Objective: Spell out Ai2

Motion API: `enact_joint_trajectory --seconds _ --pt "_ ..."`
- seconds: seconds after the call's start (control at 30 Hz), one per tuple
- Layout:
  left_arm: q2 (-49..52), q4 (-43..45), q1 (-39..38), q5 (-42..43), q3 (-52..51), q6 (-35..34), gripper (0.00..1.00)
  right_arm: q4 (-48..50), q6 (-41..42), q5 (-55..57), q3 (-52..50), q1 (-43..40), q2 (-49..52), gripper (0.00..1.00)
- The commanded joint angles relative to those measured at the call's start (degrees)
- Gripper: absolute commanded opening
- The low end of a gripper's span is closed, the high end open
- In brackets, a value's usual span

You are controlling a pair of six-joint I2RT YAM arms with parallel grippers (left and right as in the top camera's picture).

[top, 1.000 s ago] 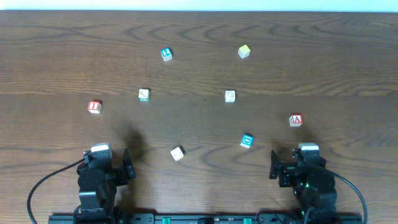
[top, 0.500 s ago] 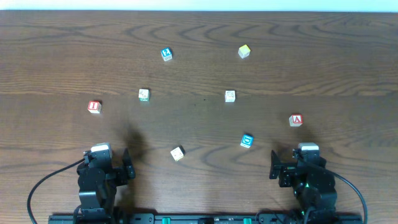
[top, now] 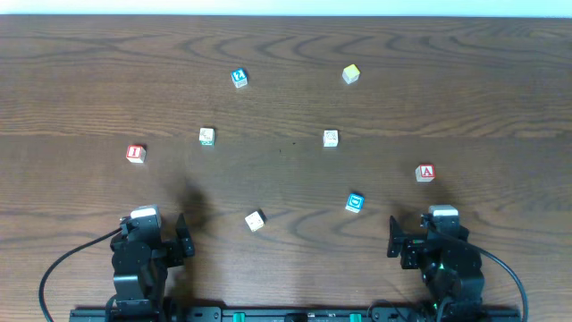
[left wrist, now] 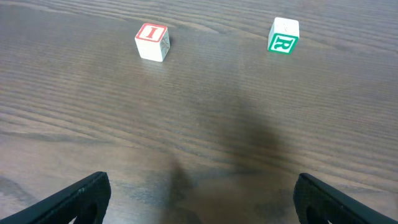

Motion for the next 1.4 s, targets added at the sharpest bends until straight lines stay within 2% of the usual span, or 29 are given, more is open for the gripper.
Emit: enact_joint_trajectory --seconds 0.0,0.1,0.27,0.33,0.53,0.6,0.67,0.73,0.8,0.9,1.1,1.27,1.37 --pt "-0.31 -0.04 0.07 -0.17 -0.42 0.44 0.95 -0.20 -0.74 -0.42 -0.28 -0.52 -0.39 0.99" --pt "-0.31 -0.04 0.07 -0.17 -0.42 -3.37 0.95 -0.20 -0.74 -0.42 -0.28 -0.52 -0.39 1.00" --pt "-0.31 -0.26 0.07 -0.15 -0.42 -17.22 0.95 -0.20 -0.74 -0.44 -0.28 -0.52 -0.39 0.99" --pt "-0.31 -0.24 0.07 -0.20 -0.42 -20.06 0.95 -0.20 -0.74 -0.44 -0.28 -0.52 -0.39 0.99" --pt "-0.31 3.50 0.07 -0.33 -0.42 -19.82 0.95 -0.20 -0.74 -0.44 -0.28 -0.52 -0.39 0.99" --pt "-0.31 6.93 0.07 -0.42 -0.42 -19.26 0.95 -0.20 -0.74 -0.42 -0.28 -0.52 -0.39 0.99" --pt "-0.31 12.85 0.07 -0.72 -0.42 -15.45 0.95 -0.20 -0.74 -0.44 -0.28 -0.52 -0.39 0.99" --pt "-0.26 18.36 0.09 -5.03 -0.39 -15.39 0.95 -0.20 -0.74 -0.44 -0.28 -0.52 -0.39 0.99" --pt "0.33 19.93 0.09 -10.32 0.04 -15.54 0.95 -0.20 -0.74 -0.42 -0.28 -0.52 -0.39 0.99" --pt "3.69 18.69 0.20 -13.77 2.10 -15.45 0.95 -0.20 -0.74 -0.42 -0.28 -0.52 -0.39 0.99" --pt "20.52 14.53 1.66 -14.58 12.94 -11.76 0.95 -0.20 -0.74 -0.42 -0.28 -0.52 -0.39 0.99" --pt "36.39 5.73 3.52 -16.11 26.21 -6.82 0.95 -0.20 -0.74 -0.44 -0.28 -0.52 -0.39 0.99" --pt "45.51 -1.66 5.40 -16.92 33.53 -1.18 0.95 -0.20 -0.74 -0.42 -0.28 -0.52 -0.39 0.99"
